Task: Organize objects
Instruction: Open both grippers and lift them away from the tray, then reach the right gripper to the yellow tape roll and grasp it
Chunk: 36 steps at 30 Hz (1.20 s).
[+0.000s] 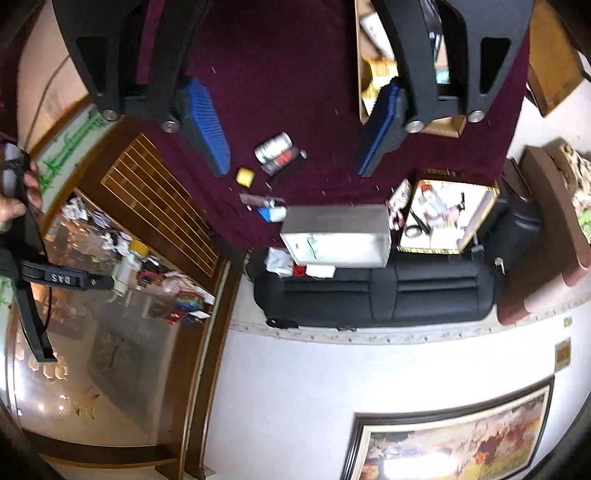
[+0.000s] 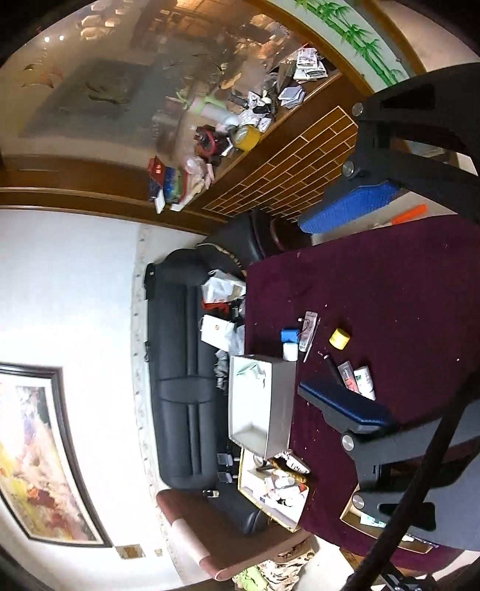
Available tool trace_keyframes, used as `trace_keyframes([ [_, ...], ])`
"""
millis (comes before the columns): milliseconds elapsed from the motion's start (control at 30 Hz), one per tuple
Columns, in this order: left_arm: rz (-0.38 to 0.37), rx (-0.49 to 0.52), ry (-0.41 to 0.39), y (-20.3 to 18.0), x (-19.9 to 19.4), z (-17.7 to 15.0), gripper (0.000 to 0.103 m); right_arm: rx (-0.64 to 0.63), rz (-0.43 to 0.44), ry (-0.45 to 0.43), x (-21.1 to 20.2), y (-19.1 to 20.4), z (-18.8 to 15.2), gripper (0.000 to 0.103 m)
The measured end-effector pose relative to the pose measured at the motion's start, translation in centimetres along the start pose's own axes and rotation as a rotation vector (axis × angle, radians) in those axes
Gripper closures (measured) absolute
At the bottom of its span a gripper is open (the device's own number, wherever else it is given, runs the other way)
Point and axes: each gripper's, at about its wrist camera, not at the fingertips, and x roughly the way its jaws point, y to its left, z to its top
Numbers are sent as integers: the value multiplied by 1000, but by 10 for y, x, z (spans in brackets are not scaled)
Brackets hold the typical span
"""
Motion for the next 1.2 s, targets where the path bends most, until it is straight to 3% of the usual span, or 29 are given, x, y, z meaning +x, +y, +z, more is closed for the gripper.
trace_keyframes([
  [133,-38,-91,53,14,34,-18,36,51,106,96,63,5,-25,22],
  [367,-43,-191,224,33,111,-94,36,112,230,316,201,38,-106,22],
  [500,-47,-249,324,40,146,-140,36,93,219,411,252,61,-132,24],
  [633,-61,-298,410,43,165,-171,36,20,159,438,288,88,-133,24],
  [833,-50,-301,419,45,169,-184,36,121,169,560,343,100,-145,28],
  [967,-59,-279,416,46,166,-182,36,90,278,677,339,110,-171,36],
  [1067,-61,-258,406,47,160,-181,36,-31,453,779,305,114,-185,39],
  [1100,-63,-255,403,47,159,-182,36,-50,460,765,294,109,-184,39],
  [1200,-68,-251,407,45,159,-185,36,-26,372,637,274,73,-165,39],
])
